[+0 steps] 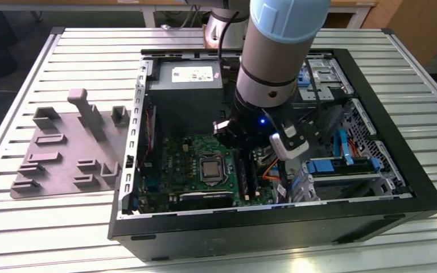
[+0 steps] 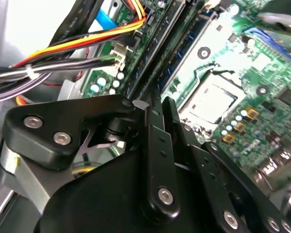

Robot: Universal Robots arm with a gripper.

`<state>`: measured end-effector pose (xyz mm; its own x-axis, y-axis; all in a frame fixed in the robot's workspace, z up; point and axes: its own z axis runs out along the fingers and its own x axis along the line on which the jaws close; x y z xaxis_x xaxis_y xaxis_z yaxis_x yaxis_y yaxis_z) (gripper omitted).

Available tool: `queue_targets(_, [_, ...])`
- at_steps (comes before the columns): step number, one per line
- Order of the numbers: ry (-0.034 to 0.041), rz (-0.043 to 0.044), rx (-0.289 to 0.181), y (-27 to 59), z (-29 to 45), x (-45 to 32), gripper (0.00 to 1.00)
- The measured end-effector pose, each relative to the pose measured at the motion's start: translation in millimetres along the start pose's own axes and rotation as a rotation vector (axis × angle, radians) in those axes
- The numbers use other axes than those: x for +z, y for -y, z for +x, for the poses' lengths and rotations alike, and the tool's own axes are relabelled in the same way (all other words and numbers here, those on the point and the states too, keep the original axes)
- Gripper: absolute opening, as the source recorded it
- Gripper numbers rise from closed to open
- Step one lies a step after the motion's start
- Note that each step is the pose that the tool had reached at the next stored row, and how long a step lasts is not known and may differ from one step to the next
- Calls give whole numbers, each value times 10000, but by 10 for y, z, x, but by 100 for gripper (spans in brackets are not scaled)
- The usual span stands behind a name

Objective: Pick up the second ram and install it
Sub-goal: 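Press down the second ram until it locks into place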

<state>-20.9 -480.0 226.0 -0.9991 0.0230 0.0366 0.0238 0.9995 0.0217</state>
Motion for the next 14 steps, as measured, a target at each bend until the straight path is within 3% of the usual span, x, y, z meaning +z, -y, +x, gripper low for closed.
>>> queue_targets(3, [-16,1,-1,-1,1,-64,22])
queue_targets(7, [-18,-1,0,-2,1,-64,11])
queue_targets(14, [-18,0,0,0,-2,-5,11])
